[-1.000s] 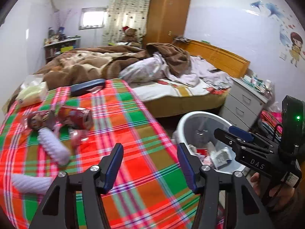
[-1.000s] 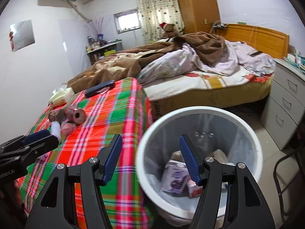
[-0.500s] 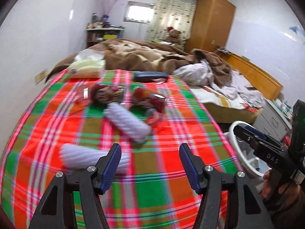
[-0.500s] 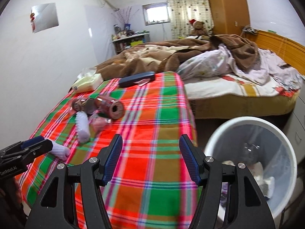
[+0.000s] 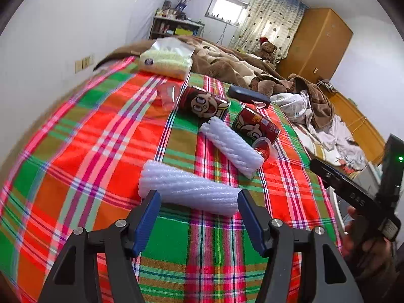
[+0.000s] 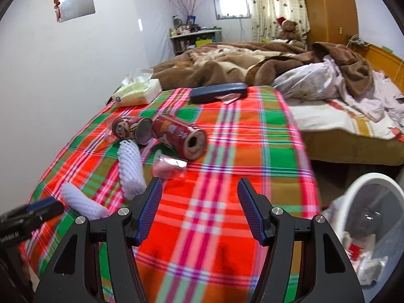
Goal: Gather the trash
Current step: 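Grasp the clear plastic cup with the right tool while the left grasps two white foam nets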
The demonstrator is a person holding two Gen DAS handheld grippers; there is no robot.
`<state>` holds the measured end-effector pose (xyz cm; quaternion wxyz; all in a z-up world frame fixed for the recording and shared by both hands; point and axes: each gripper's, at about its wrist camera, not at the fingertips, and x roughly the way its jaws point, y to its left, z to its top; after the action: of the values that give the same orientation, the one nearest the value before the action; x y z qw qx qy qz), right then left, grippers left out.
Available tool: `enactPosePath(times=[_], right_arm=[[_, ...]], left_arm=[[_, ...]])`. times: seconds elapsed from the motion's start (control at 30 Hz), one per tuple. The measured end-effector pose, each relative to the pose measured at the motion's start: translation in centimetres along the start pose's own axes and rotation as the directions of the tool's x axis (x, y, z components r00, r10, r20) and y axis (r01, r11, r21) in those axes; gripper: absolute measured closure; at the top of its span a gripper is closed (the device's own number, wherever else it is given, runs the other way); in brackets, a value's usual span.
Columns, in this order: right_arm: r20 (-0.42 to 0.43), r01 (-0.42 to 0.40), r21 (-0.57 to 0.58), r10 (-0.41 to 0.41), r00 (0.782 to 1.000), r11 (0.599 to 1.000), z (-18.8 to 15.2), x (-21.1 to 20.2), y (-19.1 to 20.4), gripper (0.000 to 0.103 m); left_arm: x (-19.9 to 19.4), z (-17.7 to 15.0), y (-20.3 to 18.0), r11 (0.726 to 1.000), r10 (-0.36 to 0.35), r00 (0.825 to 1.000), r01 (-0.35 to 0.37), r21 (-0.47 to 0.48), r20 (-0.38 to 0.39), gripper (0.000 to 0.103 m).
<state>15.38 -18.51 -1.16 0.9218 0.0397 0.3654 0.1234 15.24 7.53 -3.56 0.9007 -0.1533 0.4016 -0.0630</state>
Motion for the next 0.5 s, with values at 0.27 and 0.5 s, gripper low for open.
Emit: enactPosePath(times=[0.27,0.5], right_arm=[[-0.058,-0.059,0.013,0.060,0.997,0.998,1.0,3.3,1.6,0.040],[-0.112,-0.063,0.017,0.065,0.992,0.998,1.4,5.6,2.3,0.040]], left_arm=[[2.6,0.4,1.3,0.999,0.021,0.998,-0.023,-0.047,-0.051,0.040],[4.6,1.9,0.8,0.999,0.016,0.998,-0.017,-0.029,-0.068,0.039]])
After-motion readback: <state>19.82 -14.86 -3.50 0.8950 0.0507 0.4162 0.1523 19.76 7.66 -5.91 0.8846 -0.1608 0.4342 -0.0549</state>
